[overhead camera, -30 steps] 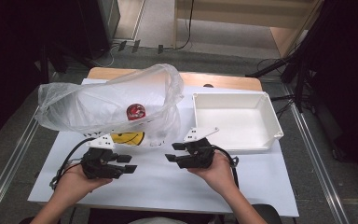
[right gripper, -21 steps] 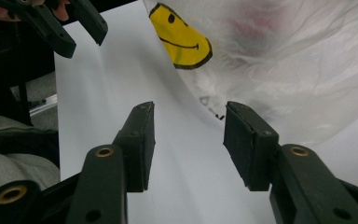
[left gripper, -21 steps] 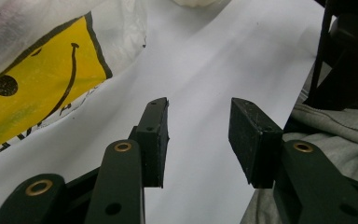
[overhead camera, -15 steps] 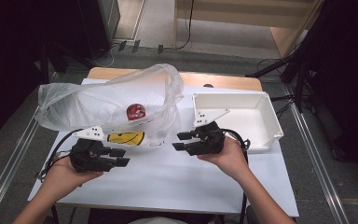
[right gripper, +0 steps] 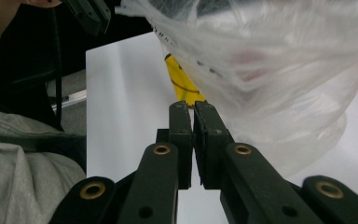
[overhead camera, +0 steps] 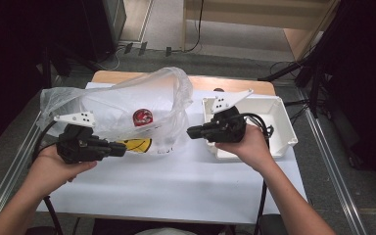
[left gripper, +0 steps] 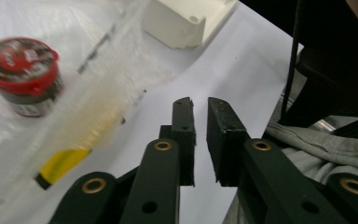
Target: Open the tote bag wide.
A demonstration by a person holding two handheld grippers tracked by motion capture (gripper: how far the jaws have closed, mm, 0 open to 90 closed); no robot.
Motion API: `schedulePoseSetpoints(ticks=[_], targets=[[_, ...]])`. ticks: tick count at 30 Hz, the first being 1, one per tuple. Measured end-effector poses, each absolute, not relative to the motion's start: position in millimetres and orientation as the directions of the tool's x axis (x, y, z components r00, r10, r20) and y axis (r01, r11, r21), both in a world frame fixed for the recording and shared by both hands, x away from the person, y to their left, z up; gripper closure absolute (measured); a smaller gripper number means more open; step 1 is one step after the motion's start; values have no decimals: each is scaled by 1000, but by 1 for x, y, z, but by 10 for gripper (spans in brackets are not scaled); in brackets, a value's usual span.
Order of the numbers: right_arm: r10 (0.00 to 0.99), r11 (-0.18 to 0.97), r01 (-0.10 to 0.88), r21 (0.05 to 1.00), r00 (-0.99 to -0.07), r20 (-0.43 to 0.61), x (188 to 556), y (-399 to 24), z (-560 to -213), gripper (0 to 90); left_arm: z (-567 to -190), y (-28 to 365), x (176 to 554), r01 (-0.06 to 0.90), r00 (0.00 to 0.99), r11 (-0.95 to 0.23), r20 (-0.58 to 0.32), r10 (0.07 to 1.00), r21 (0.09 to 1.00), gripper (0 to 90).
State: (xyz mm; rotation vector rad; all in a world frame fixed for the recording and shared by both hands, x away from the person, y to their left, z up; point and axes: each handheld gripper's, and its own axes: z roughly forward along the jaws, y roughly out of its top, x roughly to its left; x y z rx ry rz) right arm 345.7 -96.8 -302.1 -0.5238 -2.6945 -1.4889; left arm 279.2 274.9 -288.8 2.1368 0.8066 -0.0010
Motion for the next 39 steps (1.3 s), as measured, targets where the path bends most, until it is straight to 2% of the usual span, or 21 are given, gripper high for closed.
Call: schedulePoseSetpoints(ticks=[6, 10, 16, 26, 39], targets=[[276, 489, 265, 831, -951, 140, 351, -89, -277, 900, -261, 285, 291, 563, 772, -422, -270, 576, 710, 858], [297, 493, 273, 826, -945, 136, 358, -80, -257, 900, -245, 290, 300, 557, 760, -416, -239, 605, 719, 858], [297, 494, 263, 829, -947, 124, 369, -68, -242, 900, -236, 295, 314, 575, 731, -402, -227, 644, 712, 853], [287, 544, 222, 809, -955, 70, 395, -12, -214, 900, -219, 302, 346, 590, 693, -385, -201, 692, 710, 851], [220, 600, 140, 788, -976, 7, 427, 54, -217, 900, -225, 302, 380, 607, 648, -404, -131, 751, 685, 851]])
